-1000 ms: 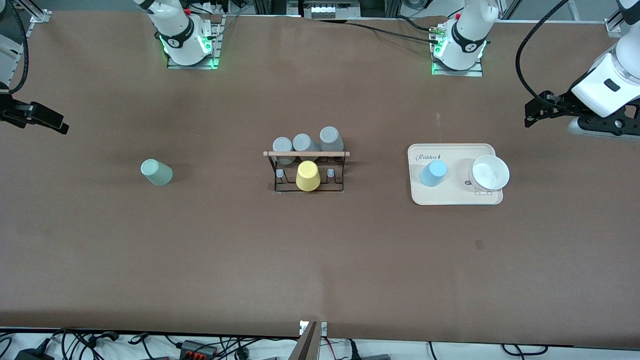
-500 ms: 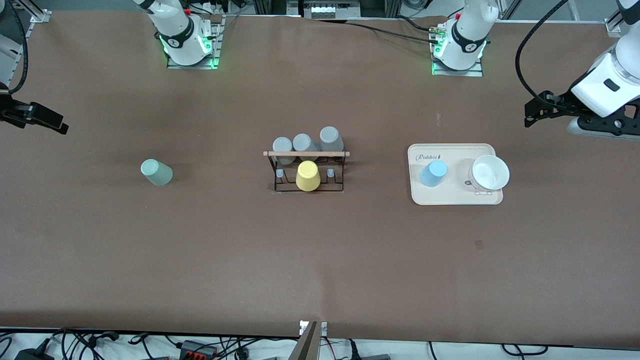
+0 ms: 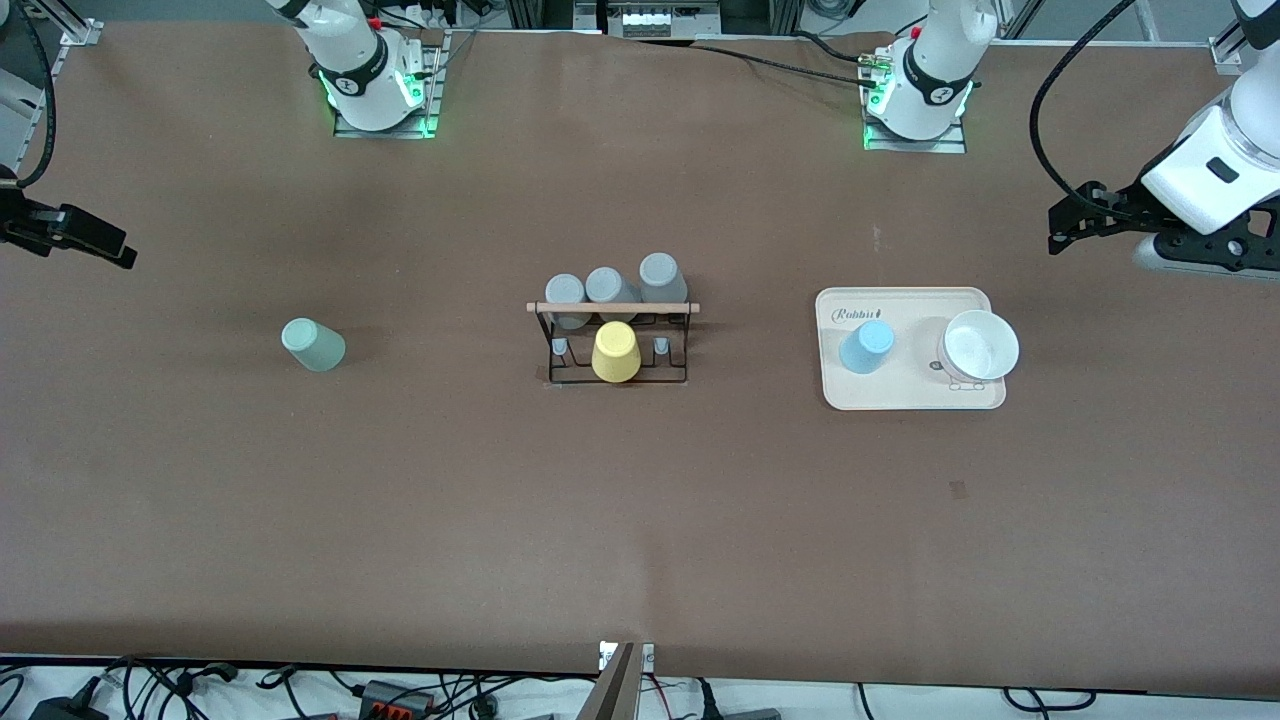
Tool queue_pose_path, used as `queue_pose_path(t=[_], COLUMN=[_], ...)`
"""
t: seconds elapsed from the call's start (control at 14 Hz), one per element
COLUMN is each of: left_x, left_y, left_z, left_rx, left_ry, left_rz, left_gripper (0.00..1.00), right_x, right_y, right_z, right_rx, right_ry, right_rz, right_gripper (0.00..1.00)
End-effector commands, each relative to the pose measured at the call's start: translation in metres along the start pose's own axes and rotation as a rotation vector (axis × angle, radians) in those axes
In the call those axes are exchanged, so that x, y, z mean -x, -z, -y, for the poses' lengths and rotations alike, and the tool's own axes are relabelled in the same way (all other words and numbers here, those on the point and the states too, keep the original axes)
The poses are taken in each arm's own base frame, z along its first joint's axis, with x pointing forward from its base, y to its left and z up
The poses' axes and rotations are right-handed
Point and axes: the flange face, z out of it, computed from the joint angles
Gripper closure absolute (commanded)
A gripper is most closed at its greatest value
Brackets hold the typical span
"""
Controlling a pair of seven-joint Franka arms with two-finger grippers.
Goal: Hang scattered cups on rack with three cups
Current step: 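Reach the left gripper to the light blue cup on the tray and grasp it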
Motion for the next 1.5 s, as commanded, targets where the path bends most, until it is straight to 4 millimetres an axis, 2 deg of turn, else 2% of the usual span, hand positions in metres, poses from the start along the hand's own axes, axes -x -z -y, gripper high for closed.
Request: queue_pose_path(t=[0.0, 0.21, 0.36, 0.64, 0.79, 0.86, 1.07, 1.14, 1.21, 1.43], left_x=[0.002, 0.001, -0.001, -0.005, -0.011, -0.015, -0.046, -0.055, -0.059, -0.063], left_y=[0.003, 0.003, -0.006, -0.006, -0.032, -0.044, -0.106, -0.126, -0.136, -0.173], left_z=[-0.001, 0.000, 0.001, 0.002, -0.003, 0.001, 0.007, 0.002, -0.004, -0.049], left_rx=[-0.010, -0.008, -0.008, -0.008, 0.000, 0.004, 0.016, 0.016, 0.013, -0.004], left_ry=[-0.007, -0.006, -0.008, -0.009, -0.019, -0.018, -0.014, -0.012, -0.009, 0.031], left_rz=[0.005, 0.005, 0.038, 0.051, 0.138, 0.177, 0.279, 0.298, 0.290, 0.207], left_gripper=[0.00, 0.00, 0.00, 0.00, 0.00, 0.00, 0.00, 0.00, 0.00, 0.00], right_x=[0.000, 0.000, 0.000, 0.000, 0.000, 0.000, 0.000, 0.000, 0.000, 0.000], right_y=[0.002, 0.004, 0.003, 0.003, 0.003, 0.004, 0.004, 0.004, 0.004, 0.004], right_z=[-0.004, -0.002, -0.005, -0.005, -0.005, -0.005, -0.004, -0.003, -0.004, -0.005], right_rx=[0.005, 0.005, 0.006, 0.006, 0.004, 0.006, 0.004, 0.004, 0.004, 0.004], right_ry=[0.005, 0.008, 0.008, 0.006, 0.006, 0.006, 0.009, 0.011, 0.008, 0.008], right_rz=[0.008, 0.005, 0.005, 0.005, 0.005, 0.003, 0.003, 0.003, 0.003, 0.003], right_gripper=[0.00, 0.00, 0.00, 0.00, 0.00, 0.00, 0.00, 0.00, 0.00, 0.00])
